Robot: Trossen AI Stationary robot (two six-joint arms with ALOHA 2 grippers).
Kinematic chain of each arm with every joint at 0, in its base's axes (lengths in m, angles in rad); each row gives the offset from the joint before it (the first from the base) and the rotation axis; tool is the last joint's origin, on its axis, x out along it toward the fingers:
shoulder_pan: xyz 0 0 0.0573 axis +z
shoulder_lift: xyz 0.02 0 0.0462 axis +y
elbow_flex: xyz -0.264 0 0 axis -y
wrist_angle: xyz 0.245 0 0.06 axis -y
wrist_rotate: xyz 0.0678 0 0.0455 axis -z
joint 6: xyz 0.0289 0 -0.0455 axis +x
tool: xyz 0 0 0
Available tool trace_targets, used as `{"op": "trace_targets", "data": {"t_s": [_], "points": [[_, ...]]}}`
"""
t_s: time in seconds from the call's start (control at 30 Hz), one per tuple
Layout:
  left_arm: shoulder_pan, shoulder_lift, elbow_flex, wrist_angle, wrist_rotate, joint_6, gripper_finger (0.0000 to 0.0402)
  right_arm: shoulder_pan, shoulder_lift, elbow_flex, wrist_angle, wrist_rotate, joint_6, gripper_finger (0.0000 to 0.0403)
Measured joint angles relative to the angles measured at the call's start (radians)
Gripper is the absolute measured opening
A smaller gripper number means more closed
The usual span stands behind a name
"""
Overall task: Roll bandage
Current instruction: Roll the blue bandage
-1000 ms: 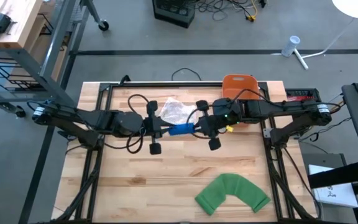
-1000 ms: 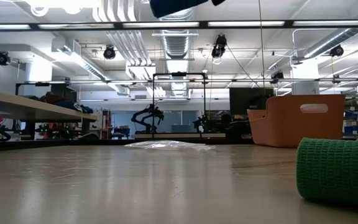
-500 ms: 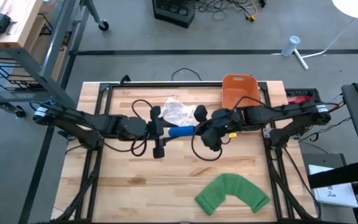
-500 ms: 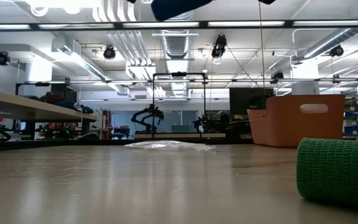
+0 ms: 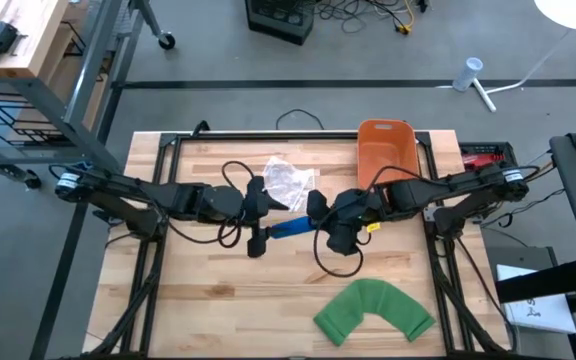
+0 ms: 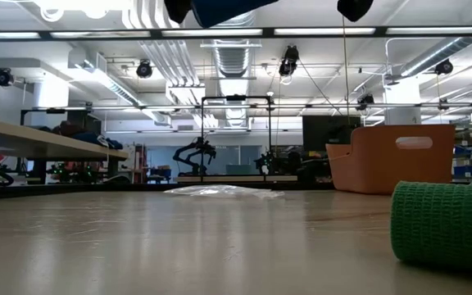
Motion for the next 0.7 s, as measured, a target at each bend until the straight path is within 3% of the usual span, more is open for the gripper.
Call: {"op": "trace_targets", "data": {"t_s": [0.4,0.7], "points": [[0.022,0.000,-0.009,-0.039,0.048,-0.067,0.0187,0.018,0.000,-0.001,-0.002,0.003,-0.016,0.0000],[0.028,0.019,-0.010,-0.037,0.159,-0.087,0.0145,0.021,0.000,-0.001,0.000,0.000,-0.017,0.0000]]}}
